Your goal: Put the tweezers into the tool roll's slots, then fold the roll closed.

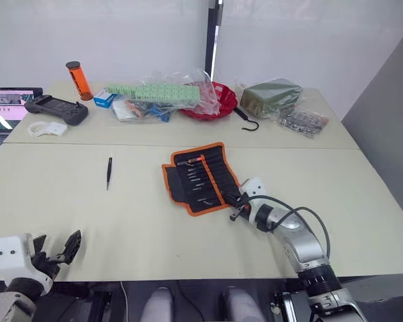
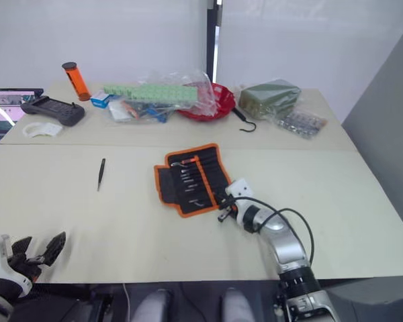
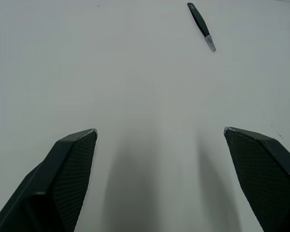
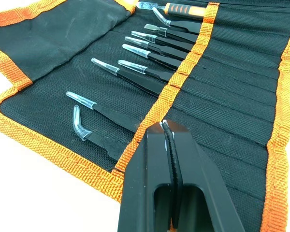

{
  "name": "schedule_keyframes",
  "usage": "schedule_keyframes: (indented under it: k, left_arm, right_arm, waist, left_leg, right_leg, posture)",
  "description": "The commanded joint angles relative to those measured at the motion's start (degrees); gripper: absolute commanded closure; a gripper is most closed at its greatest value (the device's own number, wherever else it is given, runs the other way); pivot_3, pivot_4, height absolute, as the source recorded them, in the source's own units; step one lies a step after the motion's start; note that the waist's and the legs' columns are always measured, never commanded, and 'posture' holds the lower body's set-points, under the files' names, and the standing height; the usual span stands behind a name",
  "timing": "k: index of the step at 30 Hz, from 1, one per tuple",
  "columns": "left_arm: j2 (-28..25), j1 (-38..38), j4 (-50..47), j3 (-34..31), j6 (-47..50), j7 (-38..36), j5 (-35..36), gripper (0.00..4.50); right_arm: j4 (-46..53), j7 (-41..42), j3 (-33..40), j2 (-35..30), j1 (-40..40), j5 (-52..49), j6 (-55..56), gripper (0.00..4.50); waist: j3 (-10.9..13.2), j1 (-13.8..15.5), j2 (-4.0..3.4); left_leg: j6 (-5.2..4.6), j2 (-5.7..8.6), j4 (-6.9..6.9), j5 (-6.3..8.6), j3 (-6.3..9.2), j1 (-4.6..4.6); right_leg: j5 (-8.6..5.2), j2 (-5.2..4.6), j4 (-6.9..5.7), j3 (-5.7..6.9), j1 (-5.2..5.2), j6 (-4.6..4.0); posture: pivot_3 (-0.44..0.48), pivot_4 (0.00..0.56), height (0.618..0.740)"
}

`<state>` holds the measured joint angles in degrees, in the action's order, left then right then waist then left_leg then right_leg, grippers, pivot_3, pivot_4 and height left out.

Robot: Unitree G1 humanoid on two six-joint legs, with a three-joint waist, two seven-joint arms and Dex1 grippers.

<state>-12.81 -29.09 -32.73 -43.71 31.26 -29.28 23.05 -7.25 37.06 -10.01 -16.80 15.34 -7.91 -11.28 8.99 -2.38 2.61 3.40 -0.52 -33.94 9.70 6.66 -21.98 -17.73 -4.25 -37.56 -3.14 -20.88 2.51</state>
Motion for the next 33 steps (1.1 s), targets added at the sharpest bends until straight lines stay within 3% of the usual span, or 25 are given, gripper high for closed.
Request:
schedule_keyframes:
  k: [1, 9, 16, 25, 33]
  left_arm:
    - [0.9, -2.7, -1.6, -0.8, -4.9, 0.2, 1.3, 0.03]
    - [-1.7, -2.0, -1.0, 2.3, -7.1, 1.8, 1.4, 0.03]
    - [-8.0, 13.1, 1.1, 7.7, 4.7, 9.3, 4.0, 0.03]
    - [-16.6, 37.0, 18.3, 21.1, 12.8, 14.8, -2.8, 0.03]
    - [-13.4, 45.2, 26.3, 24.2, 12.5, 19.5, -5.3, 0.03]
  right_arm:
    - [-3.9, 0.4, -2.1, -0.2, -1.9, 1.9, -2.0, 4.50]
    - [-3.9, 0.4, -2.3, 0.1, -1.8, 1.9, -2.1, 4.50]
    - [-2.5, -0.7, -2.0, 0.3, -2.7, 1.9, -2.7, 4.50]
    - [2.6, -1.6, -3.3, 0.0, -4.8, 2.1, -4.6, 4.50]
    - [6.4, -3.2, -2.9, -0.2, -7.4, 2.0, -6.5, 4.50]
  waist:
    - [0.0, 0.0, 0.00]
    - [0.0, 0.0, 0.02]
    - [0.0, 0.1, -0.01]
    - [-0.1, -0.1, 0.08]
    - [-0.1, -0.2, -0.03]
  left_leg:
    - [-0.01, -0.03, 0.00, 0.04, -0.05, 0.00]
    - [0.17, -0.27, -0.03, 0.18, -0.32, 0.05]
    - [0.05, -0.41, -0.04, 0.11, -0.33, 0.08]
    - [0.09, -0.49, -0.03, 0.18, -0.32, 0.00]
    - [0.04, -0.49, 0.00, 0.33, -0.37, -0.05]
  right_leg:
    - [-0.02, 0.03, 0.02, -0.04, 0.00, -0.02]
    - [-0.29, 0.37, 0.06, -0.41, -0.06, -0.32]
    - [0.03, 0.61, 0.02, -0.54, -0.11, 0.14]
    - [0.11, 0.80, -0.04, -0.63, -0.29, 0.11]
    - [0.24, 0.79, -0.04, -0.68, -0.35, -0.12]
  posture:
    - [0.000, 0.150, 0.740]
    - [0.000, 0.150, 0.740]
    - [0.000, 0.150, 0.740]
    - [0.000, 0.150, 0.740]
    - [0.000, 0.150, 0.740]
